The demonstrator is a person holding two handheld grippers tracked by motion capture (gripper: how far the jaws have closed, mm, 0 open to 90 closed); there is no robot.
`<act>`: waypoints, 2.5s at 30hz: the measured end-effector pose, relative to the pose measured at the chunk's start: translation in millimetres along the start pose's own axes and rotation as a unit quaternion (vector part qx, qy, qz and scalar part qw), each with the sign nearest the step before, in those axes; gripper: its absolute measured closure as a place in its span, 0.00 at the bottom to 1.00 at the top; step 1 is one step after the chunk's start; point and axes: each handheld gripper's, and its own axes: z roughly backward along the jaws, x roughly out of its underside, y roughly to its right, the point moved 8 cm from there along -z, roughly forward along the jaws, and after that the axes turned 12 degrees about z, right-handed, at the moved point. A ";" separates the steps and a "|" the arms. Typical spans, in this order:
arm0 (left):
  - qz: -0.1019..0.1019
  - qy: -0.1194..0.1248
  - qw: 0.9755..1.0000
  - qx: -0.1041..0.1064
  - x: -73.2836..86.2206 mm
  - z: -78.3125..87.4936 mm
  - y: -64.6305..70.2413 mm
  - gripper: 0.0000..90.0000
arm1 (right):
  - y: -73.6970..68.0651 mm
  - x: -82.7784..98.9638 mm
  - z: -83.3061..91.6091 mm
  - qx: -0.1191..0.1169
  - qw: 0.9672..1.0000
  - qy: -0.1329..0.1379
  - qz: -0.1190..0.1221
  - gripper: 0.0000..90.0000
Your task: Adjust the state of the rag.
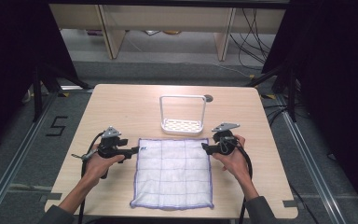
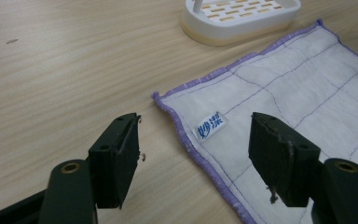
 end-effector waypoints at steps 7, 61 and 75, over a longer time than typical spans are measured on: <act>-0.003 -0.015 1.000 -0.009 -4.9 -14.8 -5.2 0.37 | 13.2 -2.1 -9.0 0.005 1.000 -0.012 -0.003 0.49; -0.079 -0.017 0.997 -0.001 -13.3 -38.2 8.4 0.98 | 0.5 -13.4 -32.6 -0.029 0.999 0.012 0.010 0.95; -0.059 0.028 0.997 0.028 -34.8 -19.7 13.5 0.98 | 12.6 -29.2 1.4 -0.031 0.998 0.055 0.015 0.95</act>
